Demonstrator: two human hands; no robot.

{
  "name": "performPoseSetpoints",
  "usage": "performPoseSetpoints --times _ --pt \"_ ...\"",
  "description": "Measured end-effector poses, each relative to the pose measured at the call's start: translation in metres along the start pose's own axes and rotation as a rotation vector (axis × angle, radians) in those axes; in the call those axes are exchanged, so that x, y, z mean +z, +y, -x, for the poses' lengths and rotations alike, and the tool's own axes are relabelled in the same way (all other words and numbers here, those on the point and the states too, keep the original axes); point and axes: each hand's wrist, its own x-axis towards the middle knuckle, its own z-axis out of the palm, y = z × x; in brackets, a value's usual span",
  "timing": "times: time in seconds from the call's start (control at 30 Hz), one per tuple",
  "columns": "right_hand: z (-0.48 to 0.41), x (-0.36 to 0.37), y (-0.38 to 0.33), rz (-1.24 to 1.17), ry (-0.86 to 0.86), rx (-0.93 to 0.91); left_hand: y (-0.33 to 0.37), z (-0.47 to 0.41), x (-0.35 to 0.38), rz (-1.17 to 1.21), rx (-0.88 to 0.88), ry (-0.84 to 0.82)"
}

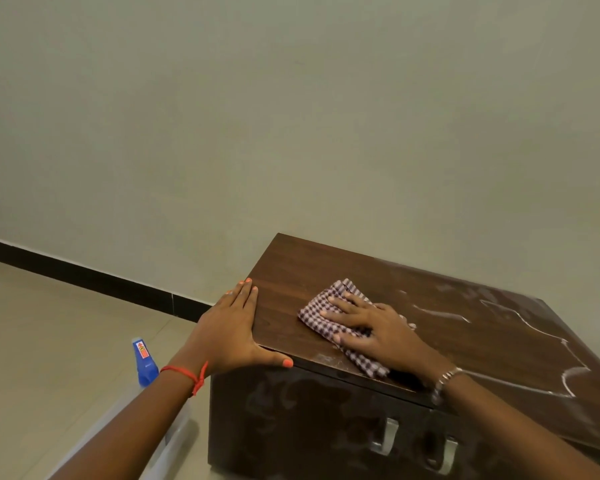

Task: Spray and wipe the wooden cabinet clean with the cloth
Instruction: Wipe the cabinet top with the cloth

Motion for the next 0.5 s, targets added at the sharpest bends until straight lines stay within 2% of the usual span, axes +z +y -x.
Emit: performPoseSetpoints --times 0.1,0.2,0.4,0.5 --pt "0.013 -0.004 0.009 -0.040 0.011 0.043 0.000 0.000 0.001 0.001 0.004 0.011" --pt "0.002 -0.003 -0.004 0.022 0.031 0.104 0.000 0.000 0.000 -0.013 0.010 0.011" --pt "0.024 0.008 -0.041 0.015 -0.035 -0.107 0.001 0.001 -0.001 -0.021 0.021 -0.003" --pt "0.055 0.005 -0.027 0.004 -0.030 -0.116 -0.001 0.000 0.001 -0.021 0.020 0.006"
